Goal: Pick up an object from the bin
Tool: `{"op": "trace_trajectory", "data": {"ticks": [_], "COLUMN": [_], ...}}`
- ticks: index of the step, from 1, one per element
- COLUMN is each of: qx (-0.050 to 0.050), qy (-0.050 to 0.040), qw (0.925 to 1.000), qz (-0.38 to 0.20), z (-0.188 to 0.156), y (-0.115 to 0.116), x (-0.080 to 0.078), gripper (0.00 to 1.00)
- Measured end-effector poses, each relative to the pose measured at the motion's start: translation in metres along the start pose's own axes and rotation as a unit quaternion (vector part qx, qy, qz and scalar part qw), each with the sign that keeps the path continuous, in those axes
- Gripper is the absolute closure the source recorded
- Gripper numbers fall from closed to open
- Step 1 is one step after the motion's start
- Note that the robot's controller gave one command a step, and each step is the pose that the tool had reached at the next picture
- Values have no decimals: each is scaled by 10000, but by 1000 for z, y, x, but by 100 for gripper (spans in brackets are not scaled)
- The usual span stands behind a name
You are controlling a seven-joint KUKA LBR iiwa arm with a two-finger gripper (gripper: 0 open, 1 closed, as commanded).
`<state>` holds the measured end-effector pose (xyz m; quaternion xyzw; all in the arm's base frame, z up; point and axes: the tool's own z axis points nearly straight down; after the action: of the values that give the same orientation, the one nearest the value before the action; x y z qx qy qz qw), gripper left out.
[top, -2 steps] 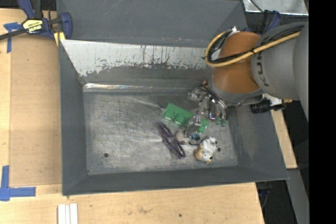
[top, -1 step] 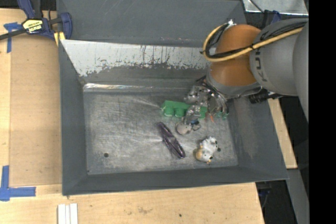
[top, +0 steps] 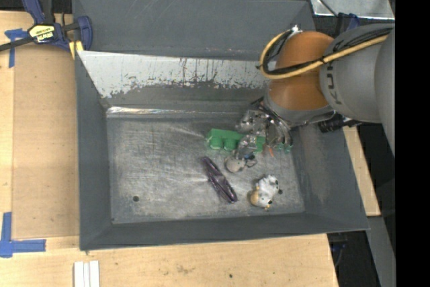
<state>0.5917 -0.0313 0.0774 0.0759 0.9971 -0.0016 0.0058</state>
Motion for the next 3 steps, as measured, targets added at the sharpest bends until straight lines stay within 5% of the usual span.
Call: {"op": "trace_trajectory", "data": {"ticks": [3], "qx": [-11], "qy": [31], "qw": [10000], "qz": [-7], "z": [-27], "y": [0], "x": [1], "gripper": [100]}}
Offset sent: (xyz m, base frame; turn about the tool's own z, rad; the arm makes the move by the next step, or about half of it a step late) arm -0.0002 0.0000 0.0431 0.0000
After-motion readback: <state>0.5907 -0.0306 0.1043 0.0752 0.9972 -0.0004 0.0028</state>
